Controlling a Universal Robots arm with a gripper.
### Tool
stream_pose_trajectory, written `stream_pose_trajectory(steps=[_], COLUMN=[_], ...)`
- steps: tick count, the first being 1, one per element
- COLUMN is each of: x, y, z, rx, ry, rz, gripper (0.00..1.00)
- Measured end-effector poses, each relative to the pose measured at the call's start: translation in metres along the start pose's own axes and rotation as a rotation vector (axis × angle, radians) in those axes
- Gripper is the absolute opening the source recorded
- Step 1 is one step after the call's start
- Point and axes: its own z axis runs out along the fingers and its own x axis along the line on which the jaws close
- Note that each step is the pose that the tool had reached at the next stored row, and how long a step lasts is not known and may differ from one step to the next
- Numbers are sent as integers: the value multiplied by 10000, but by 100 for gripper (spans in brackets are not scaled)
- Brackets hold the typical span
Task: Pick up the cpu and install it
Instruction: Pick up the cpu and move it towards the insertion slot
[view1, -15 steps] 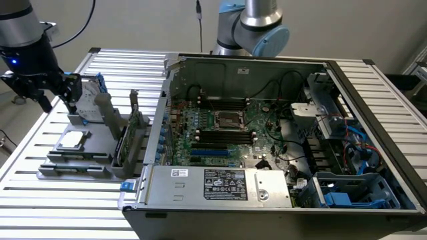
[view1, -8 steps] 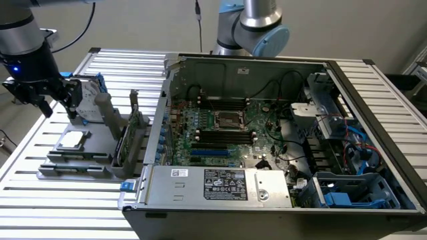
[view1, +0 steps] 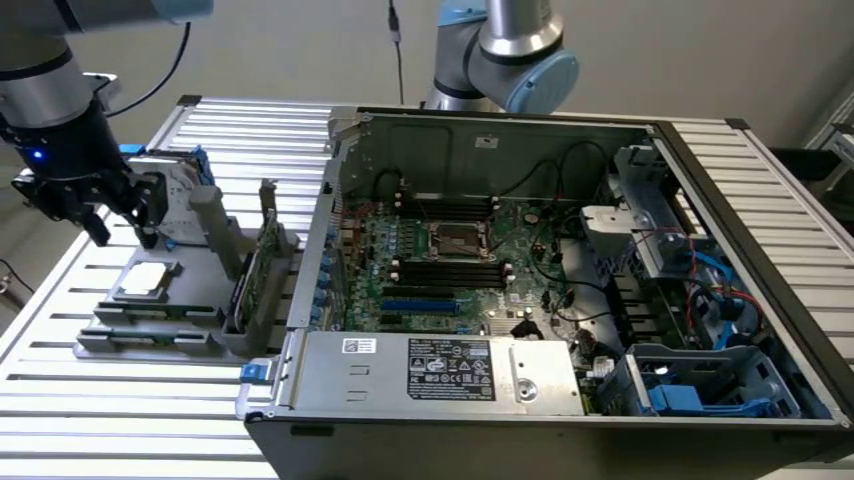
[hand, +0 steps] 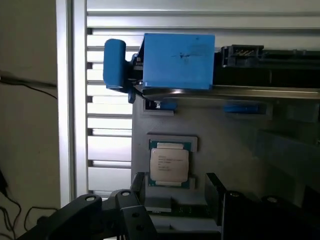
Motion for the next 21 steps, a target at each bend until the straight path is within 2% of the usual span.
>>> stream_pose_trajectory(steps=[9,13,15,18,21], x=[21,34,36,35,34], y=[-35,-62,-71,-80,-89], z=[165,239,274,314,344], rx=[1,2,1,-4,-36], ry=[-114,-147,-192,-294,-355], rz=[-1,2,3,2,2], gripper=[60,60,60,60,60])
